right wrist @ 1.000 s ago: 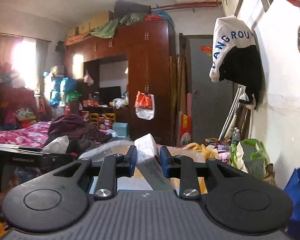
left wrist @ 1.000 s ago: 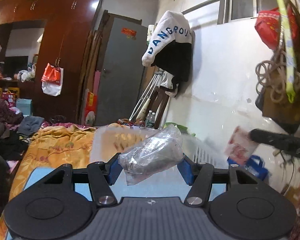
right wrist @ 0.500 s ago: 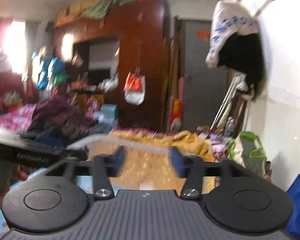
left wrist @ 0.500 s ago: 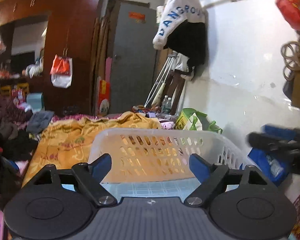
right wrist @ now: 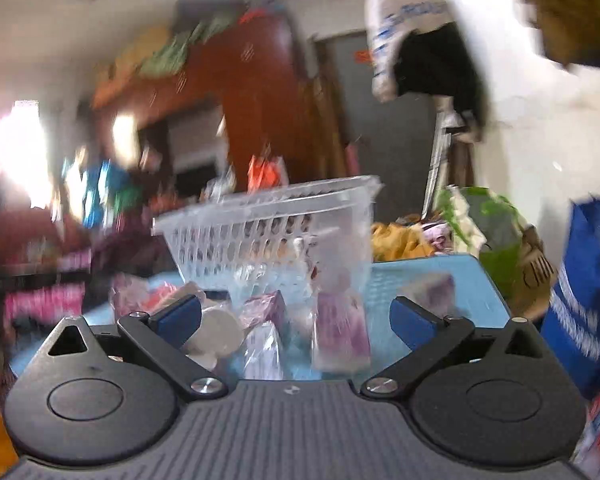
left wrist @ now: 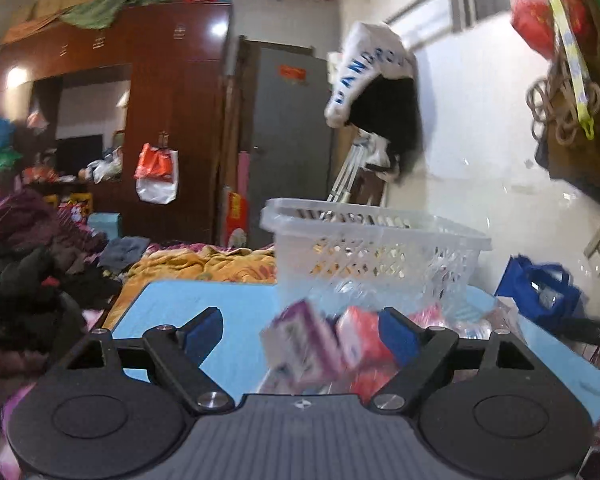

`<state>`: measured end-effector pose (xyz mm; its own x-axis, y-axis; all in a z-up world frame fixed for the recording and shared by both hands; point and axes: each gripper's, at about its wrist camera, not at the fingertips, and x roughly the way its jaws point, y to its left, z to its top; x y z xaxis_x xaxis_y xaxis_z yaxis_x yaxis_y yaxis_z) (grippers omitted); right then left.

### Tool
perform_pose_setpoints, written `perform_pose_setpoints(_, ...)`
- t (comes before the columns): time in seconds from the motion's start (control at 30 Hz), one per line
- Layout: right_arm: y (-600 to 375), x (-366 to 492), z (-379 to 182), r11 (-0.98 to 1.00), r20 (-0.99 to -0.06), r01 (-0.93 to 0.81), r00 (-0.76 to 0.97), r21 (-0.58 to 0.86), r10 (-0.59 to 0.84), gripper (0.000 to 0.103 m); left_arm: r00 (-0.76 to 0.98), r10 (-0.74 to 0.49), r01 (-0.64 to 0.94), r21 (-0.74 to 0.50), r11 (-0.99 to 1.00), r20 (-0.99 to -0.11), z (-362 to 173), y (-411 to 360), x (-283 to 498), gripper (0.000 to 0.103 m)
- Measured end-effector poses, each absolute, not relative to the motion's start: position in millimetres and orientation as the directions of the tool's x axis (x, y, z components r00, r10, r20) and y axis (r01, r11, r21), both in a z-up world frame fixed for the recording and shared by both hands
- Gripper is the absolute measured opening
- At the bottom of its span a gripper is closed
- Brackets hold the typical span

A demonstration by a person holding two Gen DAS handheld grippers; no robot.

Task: Organize objects
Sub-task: 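Grasp the purple box with the left tool while the right tool grasps the white barcode box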

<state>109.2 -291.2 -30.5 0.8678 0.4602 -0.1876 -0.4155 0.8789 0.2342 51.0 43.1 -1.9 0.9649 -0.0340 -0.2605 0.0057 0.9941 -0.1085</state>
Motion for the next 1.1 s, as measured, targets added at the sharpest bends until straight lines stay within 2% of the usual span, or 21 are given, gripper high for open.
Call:
perform_pose_setpoints(0.1,-281,91,-32,0.878,-0.21,-0.444,0.855,0.177,0.475,0.103,0.973,-0.05,0.019,-0.139,0.99,-0.227,-9,46,28,0.088)
perform_pose_setpoints(0.3,-251,70,-33,0.844,-0.21,-0.531,0.819,0.072,0.534,0.102,0.965,-0.137,0.133,-0.033,0.991,-0.225,-15,8,11,0.086)
perform_pose_setpoints(0.47,-231,84,-41,0.834,-0.294,-0.551,0.79,0.042,0.537,0.088,0.955,-0.184,0.192,0.008,0.981,-0.233,-26,-11,13,0.086)
perform_pose_setpoints(0.53,-230,85,-48,0.822,-0.317,-0.567,0.77,0.059,0.554,0.076,0.948,-0.208,0.214,-0.005,0.977,-0.239,-33,-13,13,0.086)
perform_pose_setpoints(0.8,-224,80,-62,0.82,-0.327,-0.571,0.768,0.042,0.551,0.074,0.915,-0.284,0.302,0.017,0.953,-0.286,-59,-35,21,0.086)
perform_pose_setpoints(0.87,-225,79,-63,0.827,-0.317,-0.562,0.779,0.029,0.541,0.066,0.912,-0.287,0.299,-0.002,0.954,-0.292,-60,-36,22,0.086)
perform_pose_setpoints(0.9,-226,78,-63,0.828,-0.318,-0.56,0.78,0.027,0.538,0.058,0.913,-0.283,0.296,-0.001,0.955,-0.294,-61,-38,22,0.085)
perform_pose_setpoints(0.93,-227,78,-63,0.827,-0.323,-0.561,0.778,0.027,0.538,0.055,0.912,-0.281,0.296,0.006,0.955,-0.298,-63,-39,22,0.085)
perform_pose_setpoints(1.0,-229,79,-65,0.83,-0.329,-0.557,0.779,0.028,0.534,0.056,0.911,-0.279,0.3,0.023,0.954,-0.304,-66,-43,23,0.084)
perform_pose_setpoints(1.1,-232,80,-66,0.836,-0.33,-0.547,0.783,0.038,0.528,0.057,0.921,-0.246,0.279,0.07,0.958,-0.302,-70,-50,22,0.074)
